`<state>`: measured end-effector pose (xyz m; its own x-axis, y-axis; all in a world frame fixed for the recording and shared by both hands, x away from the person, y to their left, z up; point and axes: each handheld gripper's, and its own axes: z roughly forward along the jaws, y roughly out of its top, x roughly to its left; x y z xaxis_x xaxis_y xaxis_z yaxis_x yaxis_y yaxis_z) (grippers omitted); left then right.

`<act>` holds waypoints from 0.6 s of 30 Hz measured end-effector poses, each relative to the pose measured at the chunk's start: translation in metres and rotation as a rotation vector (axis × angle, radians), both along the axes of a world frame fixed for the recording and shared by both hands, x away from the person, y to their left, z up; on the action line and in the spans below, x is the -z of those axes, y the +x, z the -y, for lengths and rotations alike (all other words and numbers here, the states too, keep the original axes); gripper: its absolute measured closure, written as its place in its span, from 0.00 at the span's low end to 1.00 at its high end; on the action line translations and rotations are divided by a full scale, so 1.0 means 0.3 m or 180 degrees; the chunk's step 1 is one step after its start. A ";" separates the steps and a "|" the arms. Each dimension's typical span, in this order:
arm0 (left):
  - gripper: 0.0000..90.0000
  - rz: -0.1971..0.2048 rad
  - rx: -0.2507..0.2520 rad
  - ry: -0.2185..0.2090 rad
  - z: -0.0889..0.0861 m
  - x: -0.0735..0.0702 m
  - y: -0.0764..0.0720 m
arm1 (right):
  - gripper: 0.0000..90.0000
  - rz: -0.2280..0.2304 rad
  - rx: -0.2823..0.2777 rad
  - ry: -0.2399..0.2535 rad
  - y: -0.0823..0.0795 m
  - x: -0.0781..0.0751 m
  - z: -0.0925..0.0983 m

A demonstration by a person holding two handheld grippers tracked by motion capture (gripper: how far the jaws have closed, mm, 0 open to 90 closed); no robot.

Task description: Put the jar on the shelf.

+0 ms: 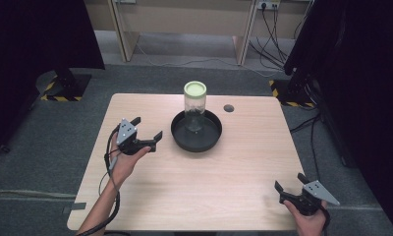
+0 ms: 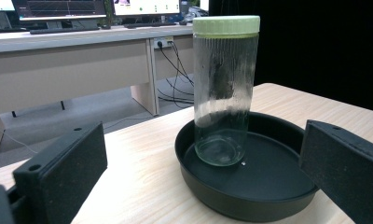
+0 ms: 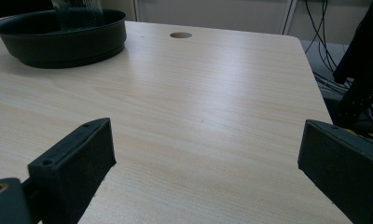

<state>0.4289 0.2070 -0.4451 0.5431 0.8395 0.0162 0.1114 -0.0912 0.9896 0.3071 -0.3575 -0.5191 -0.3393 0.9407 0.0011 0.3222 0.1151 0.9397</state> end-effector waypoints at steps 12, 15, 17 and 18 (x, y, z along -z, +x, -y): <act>0.00 -0.0018 -0.0029 -0.0021 -0.029 0.031 -0.026 | 0.04 0.0006 0.0002 -0.0008 -0.001 0.000 -0.001; 0.00 -0.0022 -0.0028 -0.0024 -0.033 0.038 -0.032 | 0.04 0.0007 0.0003 -0.0008 -0.001 0.000 -0.001; 0.00 -0.0046 -0.0020 -0.0015 -0.036 0.045 -0.035 | 0.04 0.0008 0.0003 -0.0009 -0.001 0.000 -0.001; 0.00 -0.0049 -0.0022 -0.0013 -0.036 0.049 -0.037 | 0.04 0.0009 0.0003 -0.0009 -0.001 0.000 -0.001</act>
<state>0.4180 0.2180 -0.4597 0.5376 0.8432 0.0045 0.1272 -0.0863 0.9881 0.3068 -0.3573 -0.5191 -0.3384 0.9410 -0.0024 0.3197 0.1174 0.9402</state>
